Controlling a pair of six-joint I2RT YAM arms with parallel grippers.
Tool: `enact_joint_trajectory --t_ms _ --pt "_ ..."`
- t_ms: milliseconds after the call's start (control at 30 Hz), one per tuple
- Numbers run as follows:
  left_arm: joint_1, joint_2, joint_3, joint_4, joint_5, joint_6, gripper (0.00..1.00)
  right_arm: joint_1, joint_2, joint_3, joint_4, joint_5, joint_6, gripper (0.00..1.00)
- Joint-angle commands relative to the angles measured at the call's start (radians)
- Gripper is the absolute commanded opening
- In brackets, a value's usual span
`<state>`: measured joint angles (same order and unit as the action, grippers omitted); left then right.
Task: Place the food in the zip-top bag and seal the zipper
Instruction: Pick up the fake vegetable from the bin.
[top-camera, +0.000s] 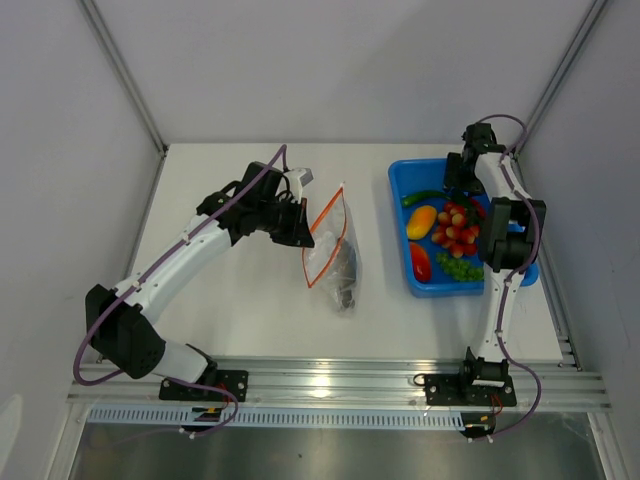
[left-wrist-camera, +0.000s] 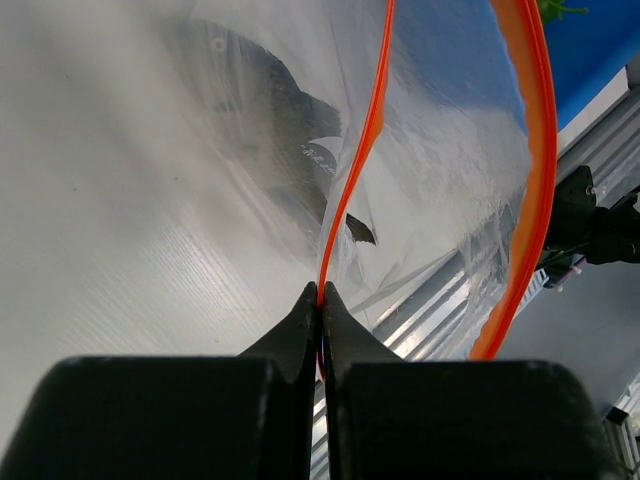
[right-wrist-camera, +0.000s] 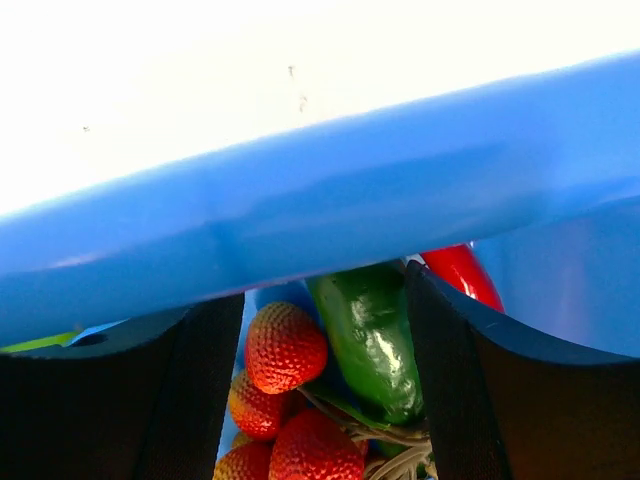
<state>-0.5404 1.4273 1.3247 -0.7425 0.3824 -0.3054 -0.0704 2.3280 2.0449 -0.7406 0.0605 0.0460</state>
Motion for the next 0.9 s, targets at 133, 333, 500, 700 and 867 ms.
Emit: enact_joint_trajectory --t_ms 133,333,500,700,867 --pt "0.010 -0.004 0.001 0.023 0.033 0.005 0.01 -0.009 0.045 0.037 0.004 0.022 -0.041 0.64" --pt "0.008 -0.002 -0.007 0.028 0.038 -0.001 0.01 -0.012 0.062 0.011 0.000 0.076 -0.037 0.61" --pt "0.008 0.004 -0.005 0.025 0.044 -0.006 0.01 -0.006 0.071 -0.005 0.004 0.108 -0.029 0.56" --pt "0.010 0.005 -0.002 0.020 0.056 -0.009 0.01 0.003 0.067 -0.023 0.010 0.127 -0.015 0.36" --pt "0.008 -0.001 0.004 0.014 0.064 -0.008 0.00 0.027 -0.004 -0.066 0.049 0.188 -0.005 0.20"
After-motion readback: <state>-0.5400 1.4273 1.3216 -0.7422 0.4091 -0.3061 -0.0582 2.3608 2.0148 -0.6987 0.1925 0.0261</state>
